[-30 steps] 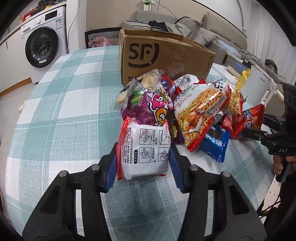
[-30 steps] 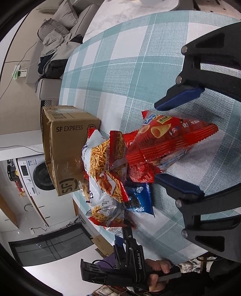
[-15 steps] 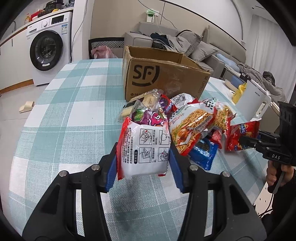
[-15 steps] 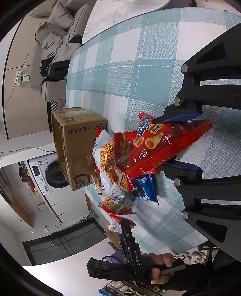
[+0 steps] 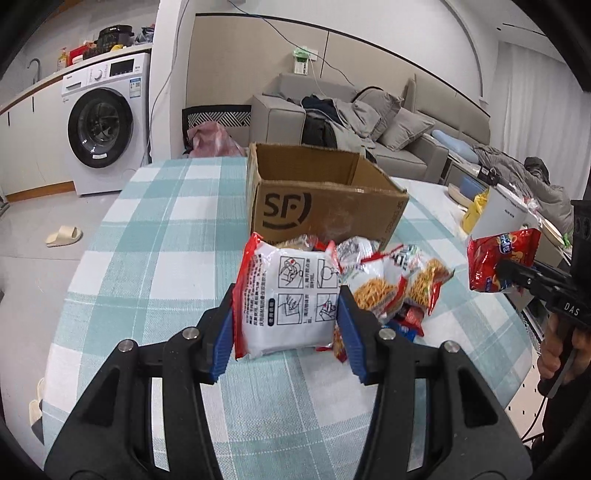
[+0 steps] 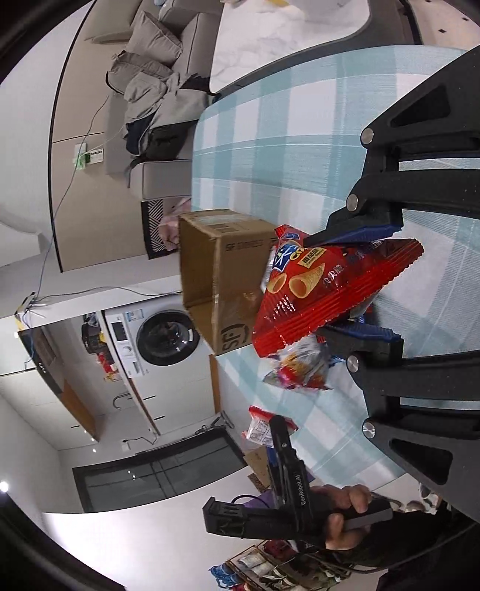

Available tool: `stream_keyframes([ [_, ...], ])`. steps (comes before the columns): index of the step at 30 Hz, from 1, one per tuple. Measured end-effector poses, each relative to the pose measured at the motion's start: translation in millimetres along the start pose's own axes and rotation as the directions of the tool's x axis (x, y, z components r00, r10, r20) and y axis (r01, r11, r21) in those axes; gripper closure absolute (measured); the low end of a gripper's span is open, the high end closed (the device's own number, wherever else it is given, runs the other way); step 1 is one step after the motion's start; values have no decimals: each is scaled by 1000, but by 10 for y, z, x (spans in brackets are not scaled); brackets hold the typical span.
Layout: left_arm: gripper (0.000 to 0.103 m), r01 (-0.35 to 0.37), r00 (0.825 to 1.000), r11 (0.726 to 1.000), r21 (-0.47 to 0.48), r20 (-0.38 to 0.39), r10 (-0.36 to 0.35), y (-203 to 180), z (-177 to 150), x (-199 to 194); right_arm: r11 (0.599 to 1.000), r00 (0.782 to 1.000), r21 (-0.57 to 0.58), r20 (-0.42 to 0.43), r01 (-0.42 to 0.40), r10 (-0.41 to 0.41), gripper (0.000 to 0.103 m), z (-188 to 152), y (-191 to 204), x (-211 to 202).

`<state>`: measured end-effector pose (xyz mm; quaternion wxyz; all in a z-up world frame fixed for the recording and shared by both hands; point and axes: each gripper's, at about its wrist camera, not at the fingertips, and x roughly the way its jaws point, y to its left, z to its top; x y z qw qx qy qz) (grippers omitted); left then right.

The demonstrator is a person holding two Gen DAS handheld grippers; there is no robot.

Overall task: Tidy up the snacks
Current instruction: 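Carry both bags over the cardboard box and open both grippers to drop them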

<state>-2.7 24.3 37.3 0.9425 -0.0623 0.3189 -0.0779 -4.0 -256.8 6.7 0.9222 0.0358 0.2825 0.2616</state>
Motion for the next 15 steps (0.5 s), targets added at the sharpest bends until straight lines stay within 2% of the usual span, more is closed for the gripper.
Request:
stream_keyframes([
  [15, 55, -19, 998, 1000, 17, 66, 18, -48, 619, 172, 1000, 998, 26, 67, -1, -1, 67, 681, 26, 295],
])
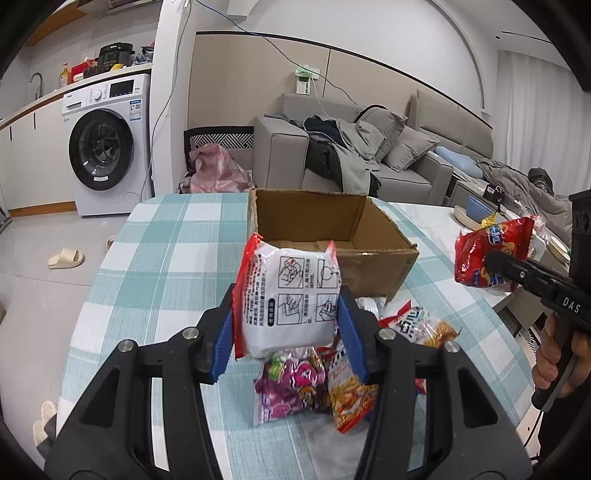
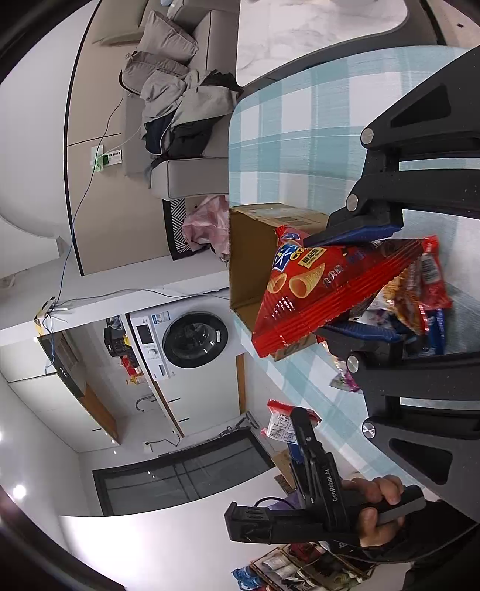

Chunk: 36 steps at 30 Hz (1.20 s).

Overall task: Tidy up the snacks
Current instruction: 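Carry both bags over the cardboard box and open both grippers to drop them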

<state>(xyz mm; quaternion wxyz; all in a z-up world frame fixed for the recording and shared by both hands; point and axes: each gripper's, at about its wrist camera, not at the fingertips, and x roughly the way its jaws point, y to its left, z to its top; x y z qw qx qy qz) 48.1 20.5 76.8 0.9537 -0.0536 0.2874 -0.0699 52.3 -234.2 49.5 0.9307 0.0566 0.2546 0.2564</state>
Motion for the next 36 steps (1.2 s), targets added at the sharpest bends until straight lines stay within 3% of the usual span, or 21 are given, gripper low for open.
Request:
stream_keyframes([
  [21, 55, 28, 999, 998, 54, -24, -27, -82, 562, 1009, 999, 999, 35, -40, 13, -11, 67, 352, -142, 856],
  [36, 59, 38, 994, 995, 90, -101, -29, -69, 614, 1705, 998, 995, 51, -95, 31, -26, 66, 411, -274, 1316],
])
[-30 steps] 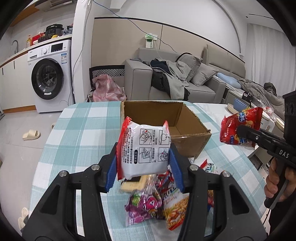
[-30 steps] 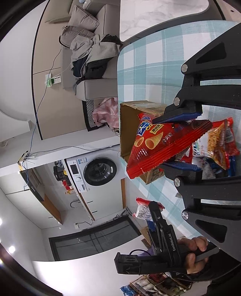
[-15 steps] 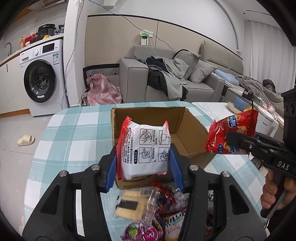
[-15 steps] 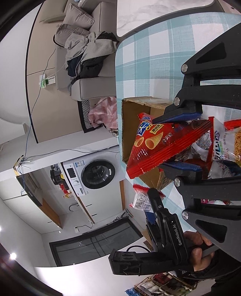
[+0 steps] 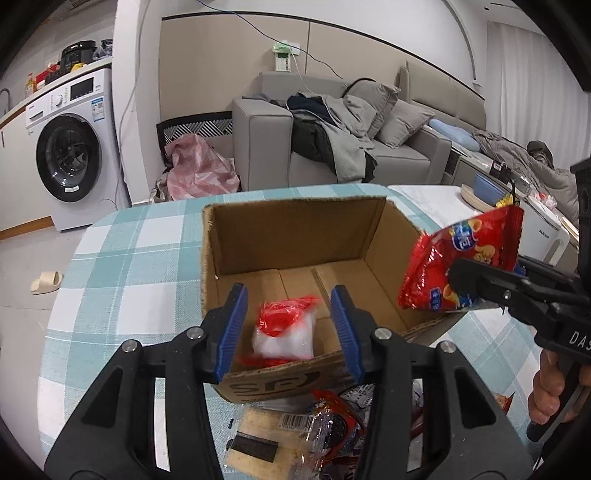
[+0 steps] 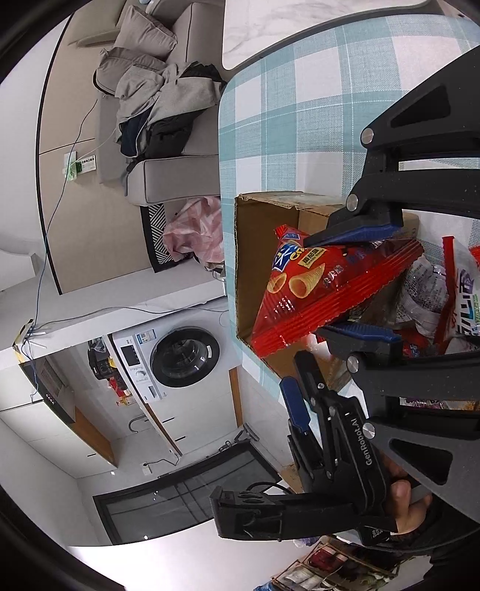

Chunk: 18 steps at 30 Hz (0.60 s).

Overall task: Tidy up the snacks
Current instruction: 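Carry both bags over the cardboard box and open both grippers to drop them, then move both grippers back from the box toward the snack pile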

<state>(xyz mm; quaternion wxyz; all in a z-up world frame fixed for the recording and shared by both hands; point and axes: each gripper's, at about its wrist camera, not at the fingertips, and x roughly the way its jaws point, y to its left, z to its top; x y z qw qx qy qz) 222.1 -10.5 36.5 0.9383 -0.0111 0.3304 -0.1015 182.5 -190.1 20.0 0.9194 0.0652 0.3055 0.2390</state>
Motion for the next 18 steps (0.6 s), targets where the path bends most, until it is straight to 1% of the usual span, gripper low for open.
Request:
stream_keyframes([
  [3, 59, -10, 1000, 1000, 8, -29, 10, -14, -49, 109, 1000, 1000, 7, -19, 1, -1, 66, 18, -33, 85],
  [6, 59, 4, 999, 1000, -8, -36, -5, 17, -59, 124, 1000, 1000, 6, -28, 6, -6, 65, 27, -58, 130],
  [8, 59, 8, 998, 1000, -13, -57, -9, 32, -59, 151, 1000, 999, -8, -31, 14, -14, 56, 36, -61, 148],
  [9, 59, 6, 998, 1000, -11, -60, -7, 32, -64, 146, 1000, 1000, -10, -26, 16, -17, 48, 36, -69, 143],
  [10, 59, 4, 998, 1000, -7, -62, -4, 26, -71, 144, 1000, 999, -10, -29, 14, -14, 44, 41, -86, 144],
  [13, 59, 3, 998, 1000, -7, -70, -3, 16, -95, 121, 1000, 999, 1, -35, 19, -18, 42, 52, -164, 135],
  [16, 59, 15, 997, 1000, -20, -81, -16, 21, -117, 112, 1000, 998, -11, -51, 30, -30, 42, 42, -218, 155],
  [18, 59, 12, 997, 1000, -18, -82, -13, 23, -126, 102, 999, 998, -22, -56, 32, -34, 42, 24, -225, 159],
])
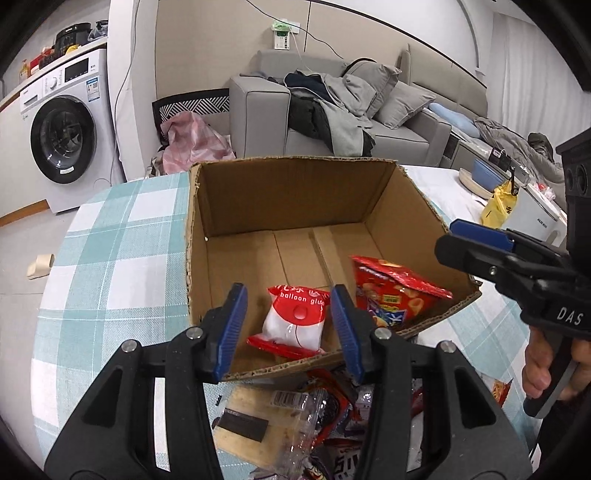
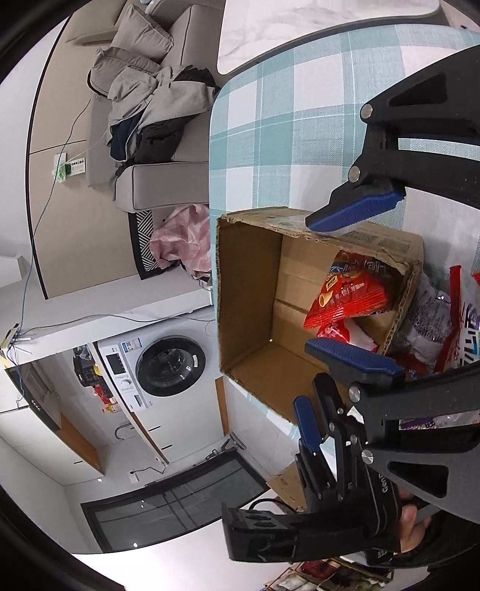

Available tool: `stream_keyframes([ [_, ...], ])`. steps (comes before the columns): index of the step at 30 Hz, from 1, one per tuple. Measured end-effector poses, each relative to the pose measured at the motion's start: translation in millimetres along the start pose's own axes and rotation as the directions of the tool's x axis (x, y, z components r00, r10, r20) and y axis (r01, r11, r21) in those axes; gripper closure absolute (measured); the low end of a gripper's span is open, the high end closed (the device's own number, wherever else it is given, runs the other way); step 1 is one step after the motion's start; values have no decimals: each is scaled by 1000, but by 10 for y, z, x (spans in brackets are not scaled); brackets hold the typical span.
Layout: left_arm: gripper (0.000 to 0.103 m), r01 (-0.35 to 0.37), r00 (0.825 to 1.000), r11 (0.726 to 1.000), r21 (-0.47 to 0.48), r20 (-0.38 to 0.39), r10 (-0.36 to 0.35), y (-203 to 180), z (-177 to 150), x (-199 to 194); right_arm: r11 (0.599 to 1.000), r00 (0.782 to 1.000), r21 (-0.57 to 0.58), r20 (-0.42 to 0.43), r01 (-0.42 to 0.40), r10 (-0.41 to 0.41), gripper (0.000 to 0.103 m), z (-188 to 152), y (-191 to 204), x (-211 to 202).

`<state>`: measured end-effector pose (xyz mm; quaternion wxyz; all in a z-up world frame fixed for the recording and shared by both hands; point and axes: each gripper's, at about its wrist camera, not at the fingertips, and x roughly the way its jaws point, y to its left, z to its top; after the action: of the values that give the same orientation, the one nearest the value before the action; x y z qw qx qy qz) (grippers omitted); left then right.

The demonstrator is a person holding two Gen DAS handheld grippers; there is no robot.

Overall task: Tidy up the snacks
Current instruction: 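Move both grippers back from the box toward the snack pile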

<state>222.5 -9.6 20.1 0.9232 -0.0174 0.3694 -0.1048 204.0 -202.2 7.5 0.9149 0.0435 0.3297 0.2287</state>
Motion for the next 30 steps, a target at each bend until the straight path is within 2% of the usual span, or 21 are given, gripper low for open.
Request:
stream_keyframes([
  [2, 59, -1, 1000, 1000, -4, 8, 1, 1, -6, -14, 1000, 1000, -8, -1, 5, -5, 41, -23, 9, -7],
  [7, 52, -13, 1000, 1000, -3, 24, 13, 10, -1, -53, 999, 1000, -35, 28, -11, 12, 16, -76, 88, -132],
  [8, 51, -14, 1000, 1000, -4, 26, 14, 11, -3, -70, 999, 999, -38, 32, -8, 9, 14, -86, 104, -163],
  [10, 30, -21, 999, 1000, -8, 43, 21, 7, -6, -138, 999, 999, -39, 42, 0, 2, 9, -107, 129, -236],
  [12, 19, -3, 998, 1000, -2, 69, 3, -16, -23, -246, 999, 998, -35, 59, 9, -7, 0, -123, 142, -322],
  [17, 1, -25, 994, 1000, -7, 102, 25, -43, -159, -560, 998, 997, -42, 66, 41, -38, 0, -223, 189, -527],
  [24, 1, -53, 989, 997, -51, 137, 59, 33, -490, -1002, 998, 998, -40, 39, 42, -41, 0, -484, 231, -773],
  [30, 1, -85, 987, 994, -66, 131, 93, 103, -796, -1256, 998, 999, -38, 5, 47, -46, 0, -705, 264, -894],
])
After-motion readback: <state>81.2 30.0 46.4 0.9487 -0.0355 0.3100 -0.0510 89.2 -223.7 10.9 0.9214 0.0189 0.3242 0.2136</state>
